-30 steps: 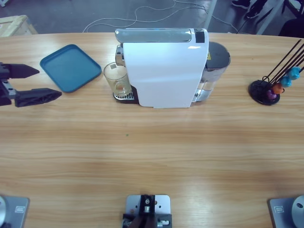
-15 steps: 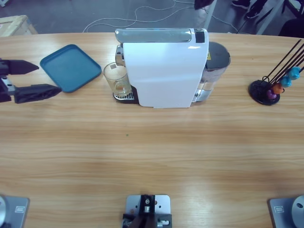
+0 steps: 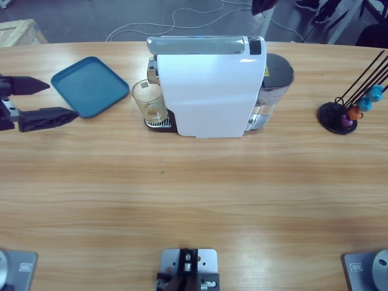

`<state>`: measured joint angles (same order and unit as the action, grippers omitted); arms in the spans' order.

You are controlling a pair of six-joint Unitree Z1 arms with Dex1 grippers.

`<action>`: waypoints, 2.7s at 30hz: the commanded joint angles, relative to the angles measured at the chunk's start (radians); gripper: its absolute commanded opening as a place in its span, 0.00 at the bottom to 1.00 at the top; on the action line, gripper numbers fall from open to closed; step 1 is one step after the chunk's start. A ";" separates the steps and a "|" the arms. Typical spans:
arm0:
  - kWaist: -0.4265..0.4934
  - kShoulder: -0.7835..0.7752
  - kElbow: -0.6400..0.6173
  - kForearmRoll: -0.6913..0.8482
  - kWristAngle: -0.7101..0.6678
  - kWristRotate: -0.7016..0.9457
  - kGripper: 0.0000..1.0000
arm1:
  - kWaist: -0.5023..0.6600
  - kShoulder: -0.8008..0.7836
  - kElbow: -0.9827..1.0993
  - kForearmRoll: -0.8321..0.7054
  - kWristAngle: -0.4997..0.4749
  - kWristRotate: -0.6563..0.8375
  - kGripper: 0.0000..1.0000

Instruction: Pour coffee

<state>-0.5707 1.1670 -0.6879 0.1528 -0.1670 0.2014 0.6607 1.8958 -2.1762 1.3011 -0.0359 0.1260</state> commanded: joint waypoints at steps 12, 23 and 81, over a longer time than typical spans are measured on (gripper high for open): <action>-0.012 -0.033 0.050 -0.001 0.000 0.006 0.98 | 0.037 0.016 0.036 0.009 -0.092 0.012 1.00; -0.012 -0.171 0.095 0.022 0.000 0.006 0.98 | 0.079 -0.334 0.507 -0.206 -0.107 0.006 1.00; -0.023 -0.311 0.096 0.124 -0.079 -0.144 0.98 | 0.085 -0.703 1.190 -0.806 -0.034 -0.144 1.00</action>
<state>-0.5827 0.8850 -0.6592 0.2850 -0.2461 0.1142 0.7613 1.1951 -0.9095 0.4373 -0.0609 0.0010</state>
